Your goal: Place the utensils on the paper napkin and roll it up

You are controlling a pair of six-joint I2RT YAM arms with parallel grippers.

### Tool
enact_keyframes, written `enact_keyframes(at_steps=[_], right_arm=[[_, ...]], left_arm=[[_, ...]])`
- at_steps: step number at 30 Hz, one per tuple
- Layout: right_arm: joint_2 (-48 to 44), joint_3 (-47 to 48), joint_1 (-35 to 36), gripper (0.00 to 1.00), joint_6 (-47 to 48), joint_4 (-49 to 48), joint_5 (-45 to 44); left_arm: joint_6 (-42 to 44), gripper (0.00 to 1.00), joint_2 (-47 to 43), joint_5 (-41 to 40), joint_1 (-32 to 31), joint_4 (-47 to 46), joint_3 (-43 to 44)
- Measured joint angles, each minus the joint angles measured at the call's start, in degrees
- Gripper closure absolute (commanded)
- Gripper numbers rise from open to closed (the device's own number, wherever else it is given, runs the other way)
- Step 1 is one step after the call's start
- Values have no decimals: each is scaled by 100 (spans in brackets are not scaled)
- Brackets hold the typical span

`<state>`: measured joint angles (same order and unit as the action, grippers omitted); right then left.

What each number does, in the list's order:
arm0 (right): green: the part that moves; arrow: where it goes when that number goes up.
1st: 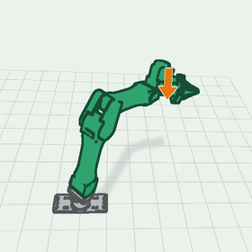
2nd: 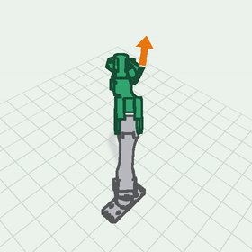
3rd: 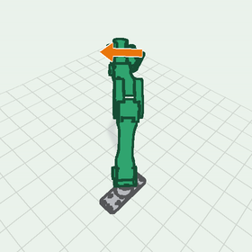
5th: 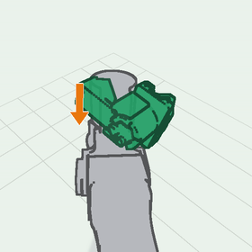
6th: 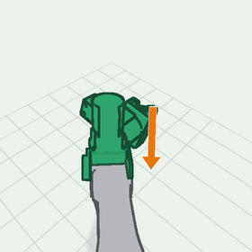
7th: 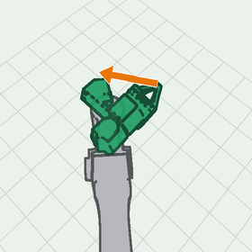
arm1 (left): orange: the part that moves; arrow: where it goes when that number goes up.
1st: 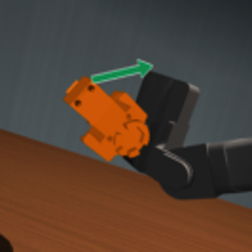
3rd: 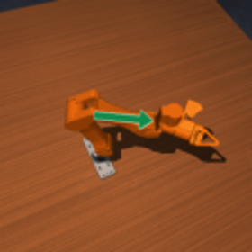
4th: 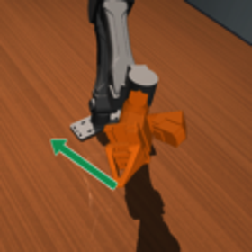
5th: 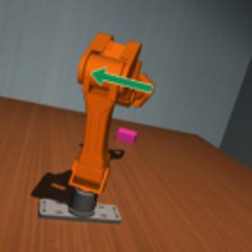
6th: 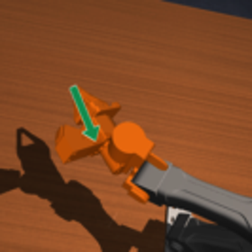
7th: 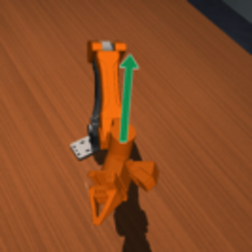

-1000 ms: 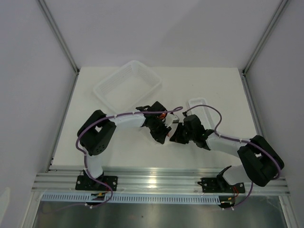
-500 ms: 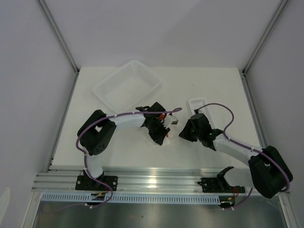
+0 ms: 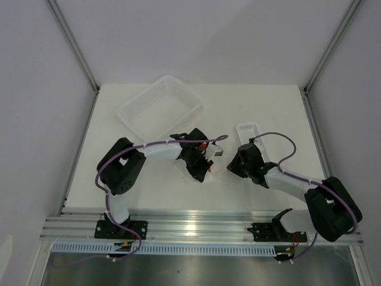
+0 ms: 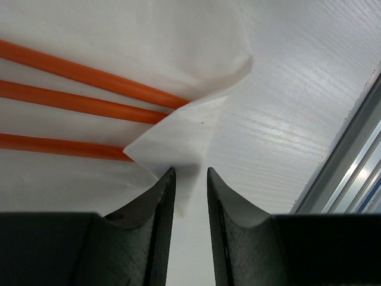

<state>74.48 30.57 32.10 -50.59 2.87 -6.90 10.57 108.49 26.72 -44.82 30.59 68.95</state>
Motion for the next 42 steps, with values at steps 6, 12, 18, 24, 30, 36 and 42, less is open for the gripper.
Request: enact_keyframes(at_steps=[6, 12, 18, 24, 30, 36, 42], right_arm=[[446, 0, -33, 64, -190, -249, -44], [640, -72, -116, 66, -426, -807, -33], [638, -240, -129, 69, -634, -1113, -37], [649, -343, -149, 71, -778, -1309, -17], [595, -767, -153, 72, -999, -2052, 74], [212, -988, -138, 69, -807, -2170, 90], [105, -929, -55, 69, -459, -2352, 234]], left_arm=[[0, 68, 0, 2, 0, 0, 0], [0, 68, 0, 4, 0, 2, 0], [0, 68, 0, 7, 0, 2, -2], [2, 68, 0, 7, 0, 0, -2], [4, 68, 0, 9, 0, 0, -2], [9, 68, 0, 9, 0, -2, -4], [28, 68, 0, 9, 0, -4, -7]])
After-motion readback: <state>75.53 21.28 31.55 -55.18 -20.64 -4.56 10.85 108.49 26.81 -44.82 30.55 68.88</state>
